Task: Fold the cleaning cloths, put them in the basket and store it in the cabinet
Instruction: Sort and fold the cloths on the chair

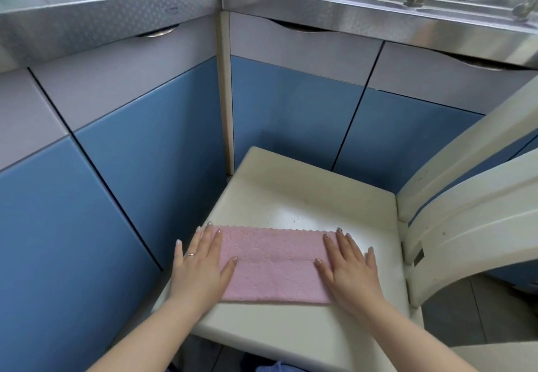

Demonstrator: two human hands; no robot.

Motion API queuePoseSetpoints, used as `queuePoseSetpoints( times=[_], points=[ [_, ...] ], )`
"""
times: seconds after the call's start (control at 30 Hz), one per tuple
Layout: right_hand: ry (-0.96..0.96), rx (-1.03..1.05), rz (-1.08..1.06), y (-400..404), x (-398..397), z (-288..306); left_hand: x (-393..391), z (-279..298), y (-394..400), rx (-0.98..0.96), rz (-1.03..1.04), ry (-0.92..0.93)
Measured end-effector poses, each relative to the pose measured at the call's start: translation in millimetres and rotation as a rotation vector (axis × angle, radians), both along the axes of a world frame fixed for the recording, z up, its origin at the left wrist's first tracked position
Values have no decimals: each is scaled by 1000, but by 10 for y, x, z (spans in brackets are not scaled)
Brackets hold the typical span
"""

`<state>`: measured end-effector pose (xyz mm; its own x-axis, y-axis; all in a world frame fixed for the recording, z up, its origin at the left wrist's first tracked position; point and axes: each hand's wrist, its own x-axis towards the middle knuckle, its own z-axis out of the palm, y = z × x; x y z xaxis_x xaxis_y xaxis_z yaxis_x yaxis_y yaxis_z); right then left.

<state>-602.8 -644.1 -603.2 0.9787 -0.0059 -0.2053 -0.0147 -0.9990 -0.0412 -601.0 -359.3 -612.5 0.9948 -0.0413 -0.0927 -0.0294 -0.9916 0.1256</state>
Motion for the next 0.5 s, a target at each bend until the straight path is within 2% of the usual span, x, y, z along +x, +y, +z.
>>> queuePoseSetpoints(
  times=[0.07, 0.13, 0.2, 0.27, 0.33, 0.4, 0.5],
  points=[
    [-8, -36, 24, 27, 33, 74, -21, 120, -47, 38, -18, -22],
    [-80, -34, 130, 147, 71, 165, -70, 204, -157, -49, -84, -120],
    [-109, 14, 278, 310, 104, 275, -175, 239, -330, -250, -335, -163],
    [-33, 28, 442, 466, 119, 341, -343, 248, -476, -308, -576, -119],
    [-18, 56, 565, 567, 112, 310, -416, 148, -490, -189, -665, -85],
    [49, 99, 507, 618, 98, 346, -413, 118, -431, -112, -644, -69],
    [26, 29, 441, 629, 155, 361, -365, 68, -257, 23, -606, -57]
  ],
)
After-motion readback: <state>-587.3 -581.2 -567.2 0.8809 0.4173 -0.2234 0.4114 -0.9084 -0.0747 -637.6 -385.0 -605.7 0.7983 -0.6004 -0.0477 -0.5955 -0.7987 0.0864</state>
